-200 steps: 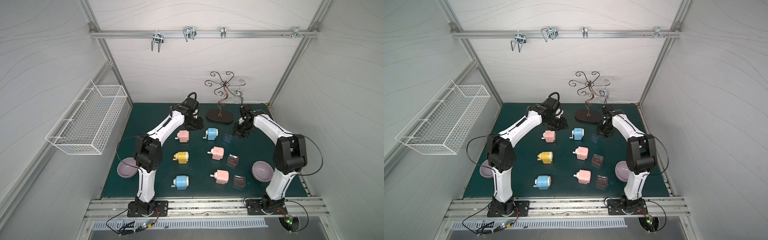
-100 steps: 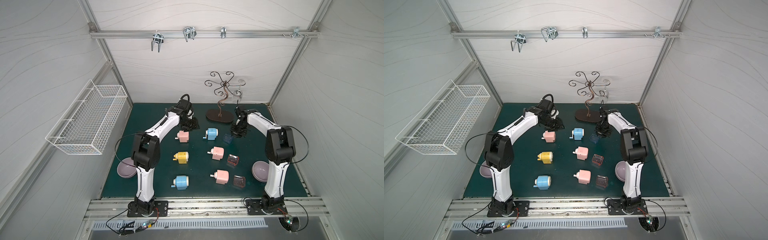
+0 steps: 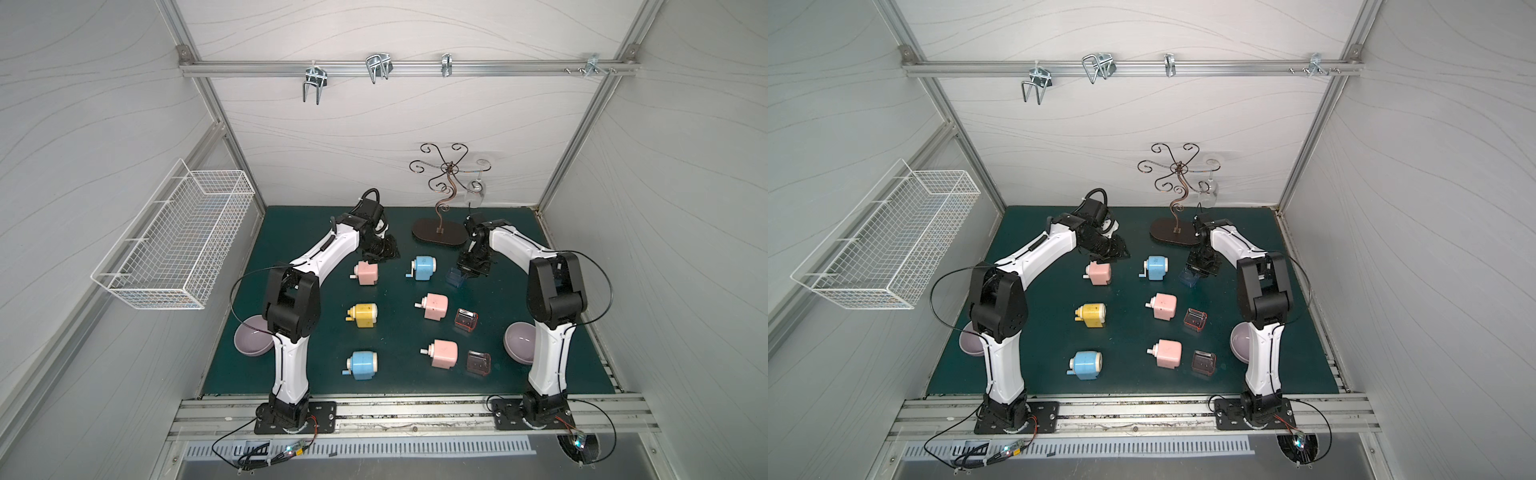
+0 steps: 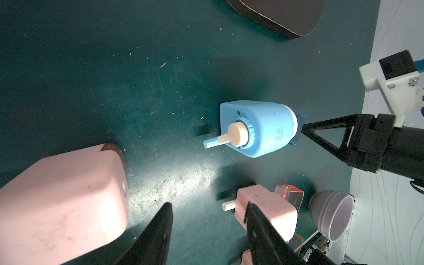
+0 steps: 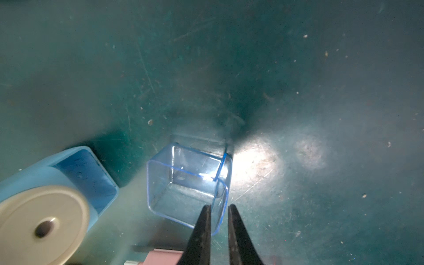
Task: Put the tray back into the pencil sharpener
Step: Pick up the container from the center of the board.
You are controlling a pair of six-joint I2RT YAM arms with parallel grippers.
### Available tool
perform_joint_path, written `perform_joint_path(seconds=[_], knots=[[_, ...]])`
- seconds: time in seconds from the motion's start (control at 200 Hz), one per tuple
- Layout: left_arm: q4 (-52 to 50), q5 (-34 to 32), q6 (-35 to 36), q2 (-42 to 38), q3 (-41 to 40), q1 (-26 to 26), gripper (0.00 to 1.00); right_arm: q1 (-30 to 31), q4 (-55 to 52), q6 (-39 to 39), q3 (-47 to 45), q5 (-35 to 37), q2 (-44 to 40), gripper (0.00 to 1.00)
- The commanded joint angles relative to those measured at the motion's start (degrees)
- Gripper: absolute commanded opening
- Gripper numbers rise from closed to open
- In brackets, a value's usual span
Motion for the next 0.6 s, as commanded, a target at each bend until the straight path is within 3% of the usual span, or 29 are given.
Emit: perform_joint_path(seconds=[0.0, 0.595], knots=[[1.21, 0.5, 1.07, 0.23, -0.01, 0.07, 0.55, 0.34, -1.65, 0.59, -0.48, 1.01, 1.25, 0.18], [1.11, 0.83, 1.08, 0.82, 0.04, 0.42, 0.54, 0.31, -0.99, 0.9, -1.8, 1.91, 1.82, 0.1]])
